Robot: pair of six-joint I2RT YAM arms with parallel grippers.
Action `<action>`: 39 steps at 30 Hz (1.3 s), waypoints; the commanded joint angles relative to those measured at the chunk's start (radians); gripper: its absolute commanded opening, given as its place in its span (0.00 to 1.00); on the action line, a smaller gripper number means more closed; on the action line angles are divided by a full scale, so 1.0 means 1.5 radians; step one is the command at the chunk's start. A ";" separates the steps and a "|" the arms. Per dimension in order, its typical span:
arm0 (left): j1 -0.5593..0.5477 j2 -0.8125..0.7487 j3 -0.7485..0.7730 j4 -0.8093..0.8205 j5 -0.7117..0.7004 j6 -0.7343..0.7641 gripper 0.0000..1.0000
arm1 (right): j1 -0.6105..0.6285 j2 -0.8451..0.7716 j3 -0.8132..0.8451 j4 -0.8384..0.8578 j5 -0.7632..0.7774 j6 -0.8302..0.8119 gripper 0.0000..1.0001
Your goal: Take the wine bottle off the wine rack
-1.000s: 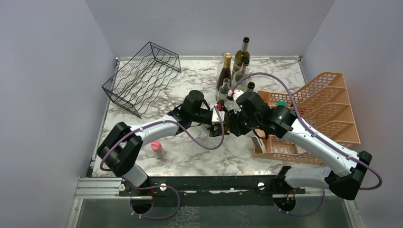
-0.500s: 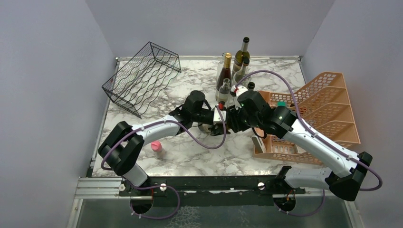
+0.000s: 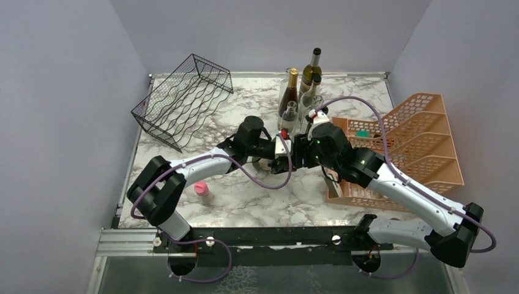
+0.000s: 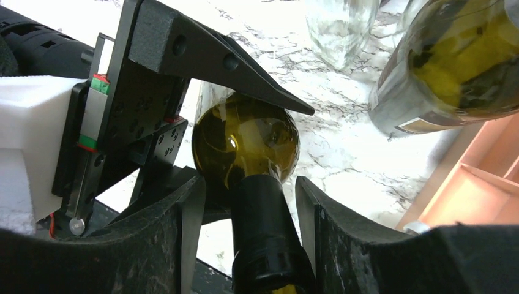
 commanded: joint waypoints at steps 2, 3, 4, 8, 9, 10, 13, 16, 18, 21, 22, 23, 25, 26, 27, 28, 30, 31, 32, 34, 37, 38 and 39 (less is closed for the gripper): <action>-0.006 -0.004 0.034 0.021 -0.006 -0.013 0.30 | 0.008 -0.025 -0.056 0.114 -0.004 0.043 0.53; -0.006 -0.005 0.035 0.021 -0.005 -0.015 0.30 | 0.008 -0.029 -0.066 0.128 -0.004 0.044 0.48; -0.006 -0.007 0.034 0.021 -0.004 -0.016 0.30 | 0.008 -0.033 -0.071 0.138 -0.001 0.044 0.44; -0.006 -0.012 0.033 0.021 -0.006 -0.015 0.39 | 0.008 -0.035 -0.069 0.155 0.007 0.028 0.19; -0.006 -0.015 0.032 0.020 -0.012 -0.015 0.49 | 0.008 -0.031 -0.063 0.151 0.011 0.020 0.14; -0.006 -0.019 0.031 0.020 -0.018 -0.014 0.60 | 0.008 -0.028 -0.055 0.147 0.016 0.015 0.09; -0.006 -0.034 0.024 0.020 -0.029 -0.006 0.92 | 0.008 -0.016 -0.031 0.135 0.027 -0.008 0.01; -0.005 -0.064 0.011 0.021 -0.042 0.009 0.99 | 0.008 -0.002 -0.006 0.116 0.032 -0.030 0.01; 0.000 -0.087 0.003 0.021 -0.046 0.020 0.99 | 0.007 0.007 0.011 0.098 0.041 -0.039 0.01; 0.016 -0.125 -0.002 0.022 -0.050 0.027 0.99 | 0.008 0.019 0.039 0.070 0.050 -0.051 0.01; 0.024 -0.137 -0.003 0.022 -0.053 0.029 0.99 | 0.008 0.024 0.048 0.058 0.054 -0.055 0.01; 0.033 -0.149 -0.005 0.025 -0.056 0.030 0.99 | 0.008 0.029 0.060 0.046 0.055 -0.058 0.01; 0.055 -0.174 -0.012 0.038 -0.070 0.028 0.99 | 0.008 0.043 0.085 0.019 0.060 -0.065 0.01; 0.066 -0.185 -0.017 0.048 -0.080 0.027 0.99 | 0.008 0.052 0.097 0.007 0.059 -0.068 0.01; 0.077 -0.197 -0.022 0.059 -0.092 0.023 0.99 | 0.008 0.061 0.110 -0.006 0.058 -0.071 0.01; 0.088 -0.207 -0.028 0.072 -0.103 0.019 0.99 | 0.008 0.066 0.121 -0.016 0.059 -0.073 0.01; 0.110 -0.225 -0.039 0.102 -0.134 0.004 0.99 | 0.008 0.075 0.140 -0.031 0.053 -0.080 0.01; 0.122 -0.234 -0.045 0.120 -0.149 -0.005 0.99 | 0.008 0.080 0.149 -0.038 0.049 -0.083 0.01; 0.132 -0.240 -0.051 0.136 -0.173 -0.013 0.99 | 0.007 0.086 0.161 -0.049 0.047 -0.085 0.01; 0.142 -0.248 -0.060 0.164 -0.235 -0.028 0.99 | 0.007 0.099 0.185 -0.070 0.039 -0.093 0.01; 0.146 -0.250 -0.066 0.184 -0.335 -0.033 0.99 | 0.007 0.128 0.233 -0.120 0.042 -0.101 0.01; 0.146 -0.249 -0.065 0.185 -0.360 -0.034 0.99 | 0.007 0.138 0.247 -0.135 0.045 -0.105 0.01; 0.147 -0.247 -0.066 0.187 -0.383 -0.037 0.99 | 0.007 0.147 0.258 -0.156 0.049 -0.108 0.01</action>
